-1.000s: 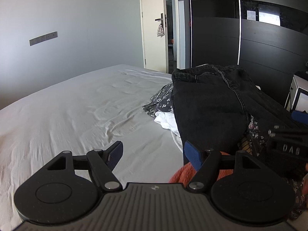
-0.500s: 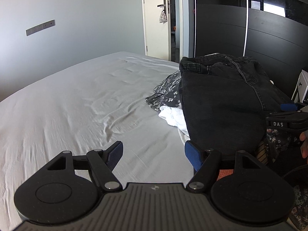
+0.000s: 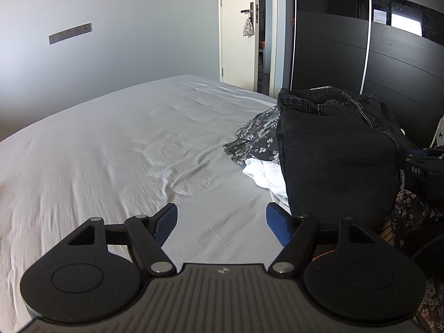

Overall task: Fold clothes
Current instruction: 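Grasp the waistband of the black jeans with the right gripper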

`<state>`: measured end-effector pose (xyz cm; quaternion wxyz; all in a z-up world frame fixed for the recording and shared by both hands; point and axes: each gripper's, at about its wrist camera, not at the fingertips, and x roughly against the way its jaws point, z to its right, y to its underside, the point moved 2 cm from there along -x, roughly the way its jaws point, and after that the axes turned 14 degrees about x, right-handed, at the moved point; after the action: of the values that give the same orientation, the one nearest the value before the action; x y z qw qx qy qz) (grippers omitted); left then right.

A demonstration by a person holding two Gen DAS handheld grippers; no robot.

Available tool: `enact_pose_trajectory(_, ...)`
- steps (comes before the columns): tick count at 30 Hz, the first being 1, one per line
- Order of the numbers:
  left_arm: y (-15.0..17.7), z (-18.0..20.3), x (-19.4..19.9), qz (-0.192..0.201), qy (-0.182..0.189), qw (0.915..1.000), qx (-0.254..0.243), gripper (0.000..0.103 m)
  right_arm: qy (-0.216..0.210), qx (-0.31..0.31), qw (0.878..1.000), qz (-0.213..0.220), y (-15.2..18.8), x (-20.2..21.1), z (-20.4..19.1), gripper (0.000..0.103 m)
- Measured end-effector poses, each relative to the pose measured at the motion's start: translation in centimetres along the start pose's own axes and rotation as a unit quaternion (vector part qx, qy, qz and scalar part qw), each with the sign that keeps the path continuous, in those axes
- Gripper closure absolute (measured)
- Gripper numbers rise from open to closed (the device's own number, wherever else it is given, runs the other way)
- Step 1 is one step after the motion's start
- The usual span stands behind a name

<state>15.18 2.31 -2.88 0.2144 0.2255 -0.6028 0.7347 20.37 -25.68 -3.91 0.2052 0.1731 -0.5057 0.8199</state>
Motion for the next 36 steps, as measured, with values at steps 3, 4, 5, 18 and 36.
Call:
enact_pose_trajectory(3,-0.2,-0.8,0.6,0.003,-0.005,0.9999,0.008,0.019,0.0,0.0,1.0,0.024,-1.5,1.0,0.2,0.091)
enact_pose_trajectory(4,-0.3,-1.0,0.8,0.005,-0.007,0.9999,0.011,0.019,-0.002,0.006,0.999,0.033,-2.1,1.4,0.0,0.092)
enact_pose_trajectory(5,-0.3,-1.3,1.0,0.007,-0.009,0.9998,0.015,0.019,-0.004,0.012,0.999,0.043,-2.8,1.9,-0.2,0.092)
enact_pose_trajectory(18,-2.6,-5.1,5.6,0.054,-0.033,0.9964,0.056,0.019,0.01,0.118,0.956,0.268,-13.9,12.4,-5.8,0.103)
enact_pose_trajectory(36,-2.3,-8.9,9.0,0.071,-0.08,0.9925,0.058,0.019,-0.073,0.081,0.988,0.112,-8.4,10.0,-5.8,0.059)
